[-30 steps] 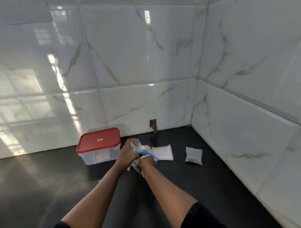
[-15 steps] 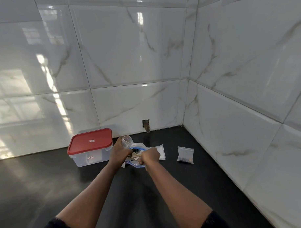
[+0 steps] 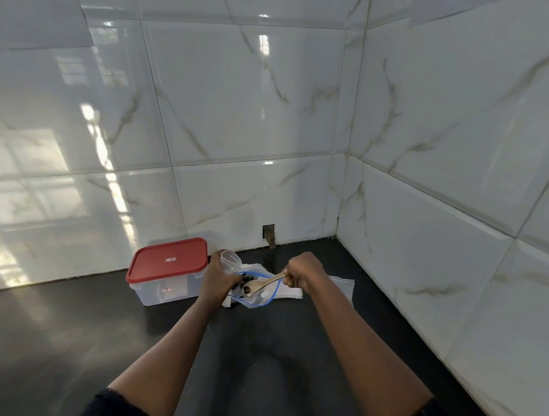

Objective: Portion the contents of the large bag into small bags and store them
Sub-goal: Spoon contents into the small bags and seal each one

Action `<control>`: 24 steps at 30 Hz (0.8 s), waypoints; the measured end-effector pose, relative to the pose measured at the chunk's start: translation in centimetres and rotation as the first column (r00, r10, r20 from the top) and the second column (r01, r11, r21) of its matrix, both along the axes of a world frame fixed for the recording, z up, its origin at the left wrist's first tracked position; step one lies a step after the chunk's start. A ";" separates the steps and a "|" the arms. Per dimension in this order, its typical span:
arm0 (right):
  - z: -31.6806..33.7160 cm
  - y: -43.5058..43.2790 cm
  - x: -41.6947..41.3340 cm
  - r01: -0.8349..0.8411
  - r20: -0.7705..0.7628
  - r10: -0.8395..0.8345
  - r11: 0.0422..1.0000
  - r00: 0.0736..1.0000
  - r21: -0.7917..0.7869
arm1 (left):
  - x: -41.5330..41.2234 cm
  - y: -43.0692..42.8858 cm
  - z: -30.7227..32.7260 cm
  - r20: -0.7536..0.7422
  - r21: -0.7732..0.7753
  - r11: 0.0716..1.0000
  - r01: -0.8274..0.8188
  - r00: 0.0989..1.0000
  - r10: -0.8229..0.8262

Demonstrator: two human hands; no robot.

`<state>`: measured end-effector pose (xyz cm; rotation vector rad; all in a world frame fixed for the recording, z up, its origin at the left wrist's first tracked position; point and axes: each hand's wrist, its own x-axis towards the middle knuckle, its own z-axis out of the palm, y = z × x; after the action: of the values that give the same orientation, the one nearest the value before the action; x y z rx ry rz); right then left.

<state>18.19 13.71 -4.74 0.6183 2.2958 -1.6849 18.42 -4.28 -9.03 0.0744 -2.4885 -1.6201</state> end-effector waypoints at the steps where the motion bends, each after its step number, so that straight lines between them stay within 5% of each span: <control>1: 0.8 0.4 0.1 -0.030 0.017 0.030 0.999 0.999 -0.011 | 0.0 -0.1 0.0 -0.005 0.002 1.000 -0.004 1.000 0.004; 6: 4.8 2.6 1.7 -0.160 0.035 0.162 0.985 0.986 -0.058 | 0.4 -0.6 0.0 -0.015 -0.014 1.000 -0.019 1.000 0.018; 11: 6.2 2.4 1.8 -0.098 -0.125 0.091 0.994 0.988 -0.053 | 1.0 -0.4 0.0 -0.017 -0.039 0.999 0.035 0.999 -0.035; 17: 6.0 -0.2 2.1 -0.147 -0.310 0.211 0.965 0.927 0.217 | 1.3 0.3 0.1 -0.009 -0.082 0.993 0.085 0.996 -0.086; 24: 5.4 -2.0 2.5 -0.186 -0.441 0.456 0.827 0.773 0.530 | 1.0 0.3 0.1 0.032 -0.035 0.998 0.054 0.998 -0.053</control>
<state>20.68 11.69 0.62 -0.2753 3.0210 -1.2501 19.42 -4.00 -8.93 0.0285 -2.5636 -1.6056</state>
